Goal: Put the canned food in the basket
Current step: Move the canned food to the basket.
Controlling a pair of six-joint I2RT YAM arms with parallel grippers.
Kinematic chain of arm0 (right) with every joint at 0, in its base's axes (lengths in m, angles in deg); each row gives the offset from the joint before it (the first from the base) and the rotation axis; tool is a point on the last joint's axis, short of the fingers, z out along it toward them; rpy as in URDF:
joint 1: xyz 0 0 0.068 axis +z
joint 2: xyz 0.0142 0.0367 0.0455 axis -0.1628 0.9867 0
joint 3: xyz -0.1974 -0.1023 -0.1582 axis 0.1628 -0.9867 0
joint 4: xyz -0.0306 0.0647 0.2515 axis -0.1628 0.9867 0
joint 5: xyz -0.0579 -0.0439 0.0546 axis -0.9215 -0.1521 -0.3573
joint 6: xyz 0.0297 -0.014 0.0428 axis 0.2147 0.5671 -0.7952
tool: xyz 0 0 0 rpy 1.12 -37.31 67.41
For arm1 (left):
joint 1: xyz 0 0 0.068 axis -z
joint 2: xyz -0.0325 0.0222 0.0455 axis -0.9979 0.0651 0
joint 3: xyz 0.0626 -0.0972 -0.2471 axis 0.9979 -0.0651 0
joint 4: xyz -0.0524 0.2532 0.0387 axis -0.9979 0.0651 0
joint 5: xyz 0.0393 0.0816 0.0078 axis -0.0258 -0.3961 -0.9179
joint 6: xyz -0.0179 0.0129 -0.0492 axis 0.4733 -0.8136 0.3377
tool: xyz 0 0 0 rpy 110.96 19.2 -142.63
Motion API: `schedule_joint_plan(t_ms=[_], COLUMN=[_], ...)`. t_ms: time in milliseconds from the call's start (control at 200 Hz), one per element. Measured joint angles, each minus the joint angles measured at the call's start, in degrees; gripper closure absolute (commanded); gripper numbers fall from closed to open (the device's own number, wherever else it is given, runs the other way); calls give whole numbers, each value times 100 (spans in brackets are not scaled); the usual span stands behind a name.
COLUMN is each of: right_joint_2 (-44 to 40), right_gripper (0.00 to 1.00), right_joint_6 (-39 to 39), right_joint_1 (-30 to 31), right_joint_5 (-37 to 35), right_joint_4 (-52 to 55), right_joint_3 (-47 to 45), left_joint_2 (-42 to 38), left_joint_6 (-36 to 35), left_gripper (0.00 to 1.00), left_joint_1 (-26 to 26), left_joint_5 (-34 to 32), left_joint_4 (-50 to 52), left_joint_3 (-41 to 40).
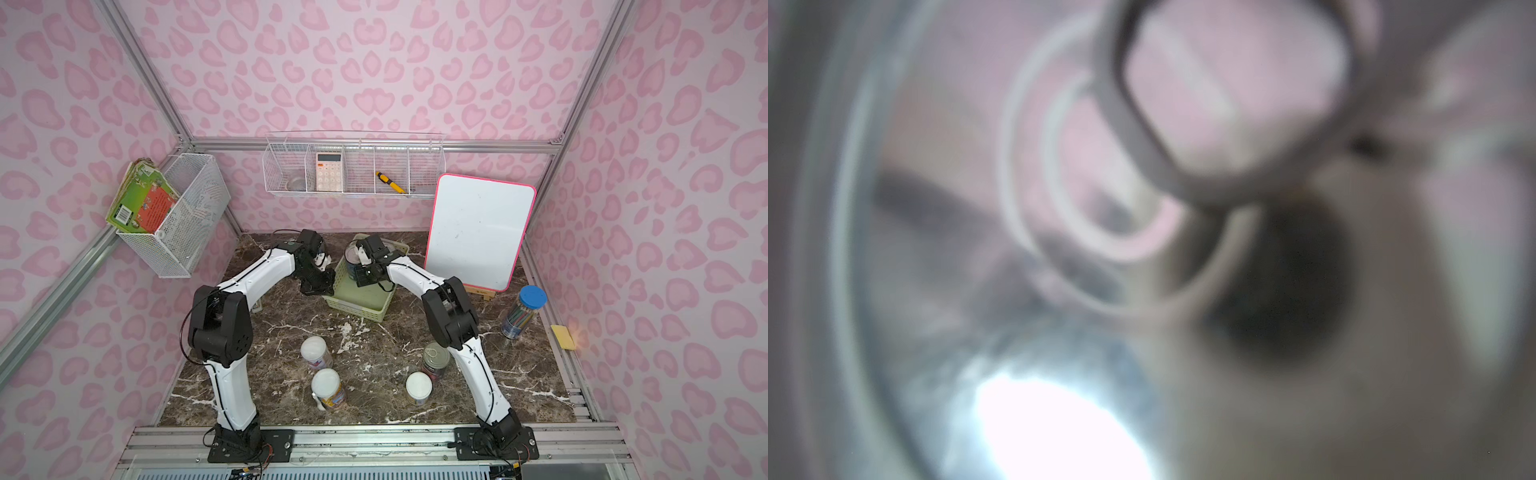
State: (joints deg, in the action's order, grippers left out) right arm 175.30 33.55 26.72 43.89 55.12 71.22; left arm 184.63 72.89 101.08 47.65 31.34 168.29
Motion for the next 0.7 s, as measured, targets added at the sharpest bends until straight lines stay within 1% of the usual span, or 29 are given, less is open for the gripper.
schedule_joint_plan(t_ms=[90, 240, 285, 415, 525, 700], right_joint_2=[-76, -584, -616, -275, -94, -9], right_gripper=[100, 100, 100, 100, 100, 100], right_joint_6=[-15, -26, -52, -133, -256, -334], right_joint_1=[-9, 72, 94, 146, 164, 195], right_joint_5=[-15, 140, 221, 413, 433, 4], right_joint_4=[-109, -763, -949, -1161, -1174, -1093], right_joint_3=[-144, -966, -1058, -713, -564, -361], left_joint_2=[42, 42, 42, 42, 42, 155], left_joint_6=[-2, -2, -2, -2, -2, -7], left_gripper=[100, 100, 100, 100, 100, 100], left_joint_1=[13, 13, 13, 22, 59, 103], left_joint_5=[-2, 0, 11, 87, 133, 269], left_joint_4=[-20, -7, -15, -122, -173, -293], left_joint_3=[20, 17, 4, -76, -114, -116])
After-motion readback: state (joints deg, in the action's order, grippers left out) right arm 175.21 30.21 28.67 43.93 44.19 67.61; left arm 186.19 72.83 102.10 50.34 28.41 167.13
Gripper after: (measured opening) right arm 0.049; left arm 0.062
